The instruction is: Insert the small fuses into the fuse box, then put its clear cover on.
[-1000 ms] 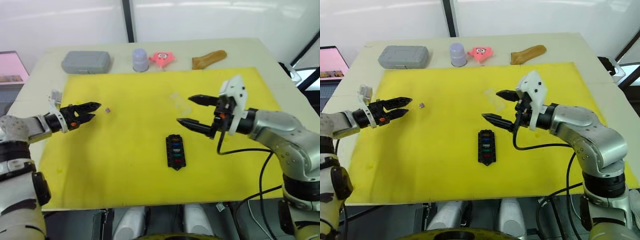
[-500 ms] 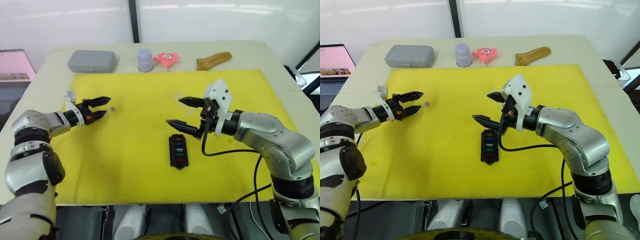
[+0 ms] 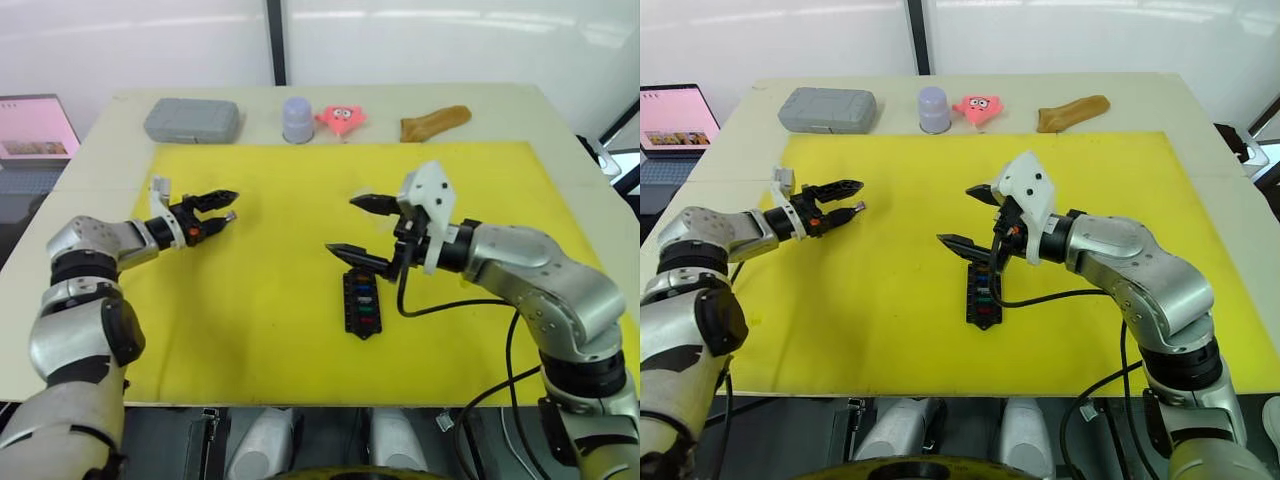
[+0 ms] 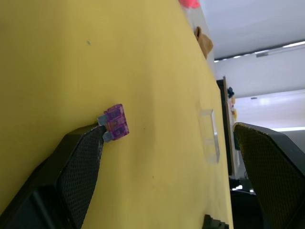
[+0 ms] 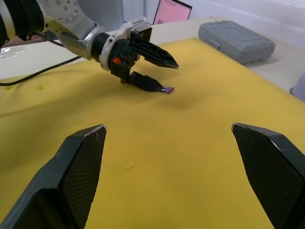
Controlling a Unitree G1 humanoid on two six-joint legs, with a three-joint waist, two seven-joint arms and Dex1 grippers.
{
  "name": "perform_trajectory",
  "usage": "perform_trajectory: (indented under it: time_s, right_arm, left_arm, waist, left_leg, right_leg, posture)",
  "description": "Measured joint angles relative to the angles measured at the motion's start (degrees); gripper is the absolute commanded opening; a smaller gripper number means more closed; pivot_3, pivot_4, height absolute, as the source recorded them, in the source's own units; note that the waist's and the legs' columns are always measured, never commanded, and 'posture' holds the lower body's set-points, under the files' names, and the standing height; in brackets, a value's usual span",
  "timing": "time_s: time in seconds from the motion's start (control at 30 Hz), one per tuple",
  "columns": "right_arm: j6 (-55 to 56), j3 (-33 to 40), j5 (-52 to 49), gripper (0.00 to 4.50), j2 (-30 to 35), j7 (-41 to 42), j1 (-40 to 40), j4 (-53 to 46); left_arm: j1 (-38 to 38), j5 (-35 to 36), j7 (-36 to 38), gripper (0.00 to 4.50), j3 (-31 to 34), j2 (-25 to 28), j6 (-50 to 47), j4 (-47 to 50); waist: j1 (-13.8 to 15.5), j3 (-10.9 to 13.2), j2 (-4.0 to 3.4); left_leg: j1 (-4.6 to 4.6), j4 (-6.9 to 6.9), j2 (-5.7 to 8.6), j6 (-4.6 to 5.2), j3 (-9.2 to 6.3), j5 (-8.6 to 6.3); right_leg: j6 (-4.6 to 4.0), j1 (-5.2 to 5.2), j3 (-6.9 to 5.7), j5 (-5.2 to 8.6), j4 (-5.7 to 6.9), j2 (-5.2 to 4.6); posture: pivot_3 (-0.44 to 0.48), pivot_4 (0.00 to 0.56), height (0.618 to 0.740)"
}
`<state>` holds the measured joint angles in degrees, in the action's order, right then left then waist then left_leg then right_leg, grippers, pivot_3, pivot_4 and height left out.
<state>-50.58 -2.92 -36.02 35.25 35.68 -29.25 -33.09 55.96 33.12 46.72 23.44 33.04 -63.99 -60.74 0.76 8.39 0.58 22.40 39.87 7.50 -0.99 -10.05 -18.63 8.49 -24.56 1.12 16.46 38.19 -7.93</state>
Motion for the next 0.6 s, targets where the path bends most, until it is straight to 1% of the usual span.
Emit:
perform_trajectory:
  time_s: [0.07,0.13,0.17,0.33,0.4,0.6]
  right_arm:
    - [0.0,0.0,0.0,4.45,0.0,0.1,0.0,0.0]
    - [0.0,0.0,0.1,4.5,0.2,0.2,0.0,0.0]
    - [0.0,0.0,0.2,4.5,0.5,0.2,0.0,0.0]
    - [0.3,0.1,0.8,4.5,1.6,0.5,0.6,0.0]
    - [0.4,0.2,0.9,4.5,1.9,0.5,1.0,0.0]
    - [0.5,1.0,0.9,4.5,2.0,0.5,1.7,-0.3]
  left_arm:
    - [0.0,-0.5,0.0,4.5,-0.1,-0.4,0.7,0.1]
    - [0.0,-1.0,0.1,3.96,-0.2,-0.8,1.9,0.2]
    - [-0.1,-1.4,-0.1,3.59,-0.2,-1.2,2.6,0.1]
    - [-0.1,-2.9,-0.6,1.0,-0.8,-2.2,4.4,-1.1]
    - [-0.1,-3.3,-0.5,0.05,-1.1,-2.7,5.1,-1.4]
    - [0.2,-3.9,-3.1,0.05,-0.3,-3.9,8.8,-2.4]
  waist:
    - [0.0,0.0,0.0]
    - [0.0,0.0,0.0]
    - [0.1,0.0,0.0]
    - [-0.1,0.0,0.0]
    - [-0.2,0.0,0.0]
    - [-0.2,0.0,0.0]
  left_leg:
    - [0.0,0.0,0.0,0.0,-0.01,0.0]
    - [0.0,0.02,0.0,0.0,-0.03,0.0]
    - [0.0,0.04,0.0,0.0,-0.03,0.0]
    - [0.01,0.03,0.01,0.01,-0.04,0.0]
    - [0.01,0.03,0.0,0.01,-0.02,0.0]
    - [0.01,0.04,-0.02,0.01,-0.02,0.0]
  right_leg:
    - [0.0,0.0,0.0,0.0,0.01,0.0]
    - [0.0,0.02,-0.02,0.0,0.01,0.0]
    - [0.0,0.04,-0.03,0.0,0.01,0.0]
    - [0.0,0.01,-0.03,0.0,0.02,-0.01]
    - [0.0,0.0,-0.03,0.0,0.02,-0.01]
    - [0.0,0.0,-0.03,0.0,0.02,0.0]
  posture:
    - [0.0,0.15,0.74]
    - [0.0,0.15,0.74]
    - [0.0,0.15,0.74]
    - [0.0,0.15,0.74]
    - [0.0,0.15,0.74]
    - [0.0,0.15,0.74]
